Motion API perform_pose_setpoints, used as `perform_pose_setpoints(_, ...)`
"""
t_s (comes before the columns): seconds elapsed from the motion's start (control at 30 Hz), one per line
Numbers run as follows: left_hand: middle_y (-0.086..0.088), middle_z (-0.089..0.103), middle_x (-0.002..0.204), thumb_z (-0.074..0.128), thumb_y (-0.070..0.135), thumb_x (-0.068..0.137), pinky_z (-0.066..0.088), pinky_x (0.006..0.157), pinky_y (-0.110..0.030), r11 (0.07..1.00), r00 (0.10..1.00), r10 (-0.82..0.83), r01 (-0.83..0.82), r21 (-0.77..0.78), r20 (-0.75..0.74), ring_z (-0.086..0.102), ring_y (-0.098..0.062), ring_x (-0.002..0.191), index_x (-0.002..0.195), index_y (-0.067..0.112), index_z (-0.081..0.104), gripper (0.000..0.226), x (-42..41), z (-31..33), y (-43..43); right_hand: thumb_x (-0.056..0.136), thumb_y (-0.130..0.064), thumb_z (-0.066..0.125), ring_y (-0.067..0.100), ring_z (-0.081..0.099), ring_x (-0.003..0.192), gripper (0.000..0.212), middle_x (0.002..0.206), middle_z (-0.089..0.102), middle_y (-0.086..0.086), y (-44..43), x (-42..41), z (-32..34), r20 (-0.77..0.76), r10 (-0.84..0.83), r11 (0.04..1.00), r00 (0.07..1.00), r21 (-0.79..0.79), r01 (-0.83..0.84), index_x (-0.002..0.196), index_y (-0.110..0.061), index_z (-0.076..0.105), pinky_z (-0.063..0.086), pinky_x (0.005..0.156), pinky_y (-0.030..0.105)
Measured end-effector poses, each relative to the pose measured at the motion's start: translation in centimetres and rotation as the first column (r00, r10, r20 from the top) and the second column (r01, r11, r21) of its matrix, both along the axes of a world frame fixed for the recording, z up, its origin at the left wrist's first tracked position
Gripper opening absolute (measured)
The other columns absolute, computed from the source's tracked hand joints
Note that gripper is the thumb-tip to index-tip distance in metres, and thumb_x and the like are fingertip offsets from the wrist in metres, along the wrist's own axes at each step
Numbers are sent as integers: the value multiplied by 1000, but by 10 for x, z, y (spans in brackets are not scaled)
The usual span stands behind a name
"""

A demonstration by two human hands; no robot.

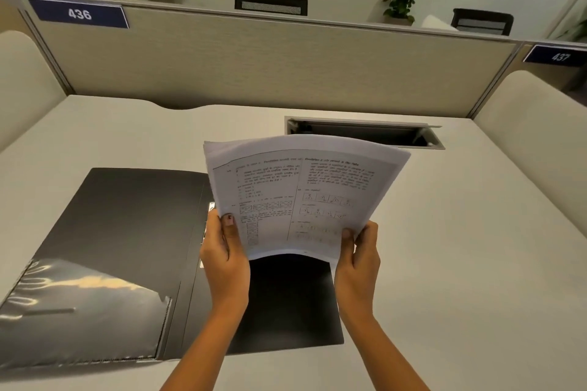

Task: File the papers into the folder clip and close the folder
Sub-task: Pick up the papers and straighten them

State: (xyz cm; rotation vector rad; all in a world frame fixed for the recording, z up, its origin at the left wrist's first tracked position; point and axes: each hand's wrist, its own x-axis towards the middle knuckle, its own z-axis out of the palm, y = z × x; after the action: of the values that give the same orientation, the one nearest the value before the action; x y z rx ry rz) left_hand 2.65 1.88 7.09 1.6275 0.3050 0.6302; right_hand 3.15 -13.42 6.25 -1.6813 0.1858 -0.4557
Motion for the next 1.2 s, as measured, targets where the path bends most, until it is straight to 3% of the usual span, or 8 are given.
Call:
perform_pose_setpoints(0.13, 4, 57, 108, 35, 41, 89, 56, 75, -30, 999, 999, 8, -7, 41, -31, 57, -12, 96, 121, 15, 50, 44, 0, -7, -1, 95, -12, 48, 13, 59, 97, 24, 103, 53, -22, 2, -3, -9, -29, 4, 999, 1000, -42, -5, 96, -36, 42, 44, 72, -2)
perform_pose_setpoints(0.43, 8, 55, 112, 38, 37, 88, 52, 74, -21, 999, 998, -3, 7, 51, -70, 55, -10, 95, 124, 22, 47, 40, -7, -22, -2, 95, -14, 46, 10, 58, 96, 26, 103, 51, -27, 3, -8, -25, -39, -23, 997, 999, -80, 20, 97, -40, 41, 42, 74, -3)
perform_pose_setpoints(0.57, -4, 60, 112, 38, 38, 89, 53, 69, -21, 992, 998, 27, -20, 123, -59, 58, -17, 93, 119, 8, 53, 45, -8, -21, 2, 96, -15, 46, 11, 60, 96, 26, 102, 53, -25, -2, -7, -27, -54, -30, 994, 998, -108, 24, 97, -40, 42, 45, 72, -1)
perform_pose_setpoints(0.73, -5, 64, 98, 38, 39, 92, 52, 58, -9, 994, 998, 55, -55, 91, 1, 60, 1, 79, 114, 3, 56, 46, -3, -7, 8, 95, -23, 47, 6, 62, 92, 20, 102, 59, -21, -9, -6, -18, -34, 17, 991, 999, -129, -21, 98, -43, 46, 49, 68, 4)
perform_pose_setpoints(0.87, 3, 63, 92, 38, 39, 94, 46, 57, -6, 995, 994, 96, -97, 6, 53, 58, 4, 77, 101, 16, 56, 29, -4, 2, 12, 84, -41, 52, 8, 64, 92, 16, 104, 64, -17, -16, -6, -8, -73, 40, 999, 997, 0, -40, 100, -37, 53, 52, 68, 8)
perform_pose_setpoints(0.97, 8, 64, 94, 40, 33, 98, 46, 62, -5, 987, 990, 124, -116, -107, 62, 58, 5, 79, 99, 26, 57, 19, -6, 4, 15, 79, -38, 63, 16, 68, 91, 24, 101, 69, -7, -21, -5, 3, -126, 163, 961, 979, 245, -128, 100, -30, 58, 56, 67, 17)
perform_pose_setpoints(1.07, 13, 64, 93, 41, 25, 99, 46, 64, -6, 964, 986, 161, -148, -221, 40, 58, 7, 80, 94, 37, 59, 21, -8, 5, 16, 74, -25, 70, 22, 70, 93, 37, 104, 71, 1, -27, -5, 11, -104, 323, 824, 941, 520, -226, 109, -22, 59, 58, 72, 31)
perform_pose_setpoints(1.2, 15, 65, 93, 40, 29, 99, 49, 69, -15, 926, 984, 175, -170, -337, -14, 59, 5, 81, 99, 31, 61, 21, -16, 0, 15, 75, -11, 68, 23, 69, 94, 45, 106, 69, 6, -32, -10, 17, -21, 391, 606, 920, 759, -239, 116, -23, 55, 58, 72, 36)
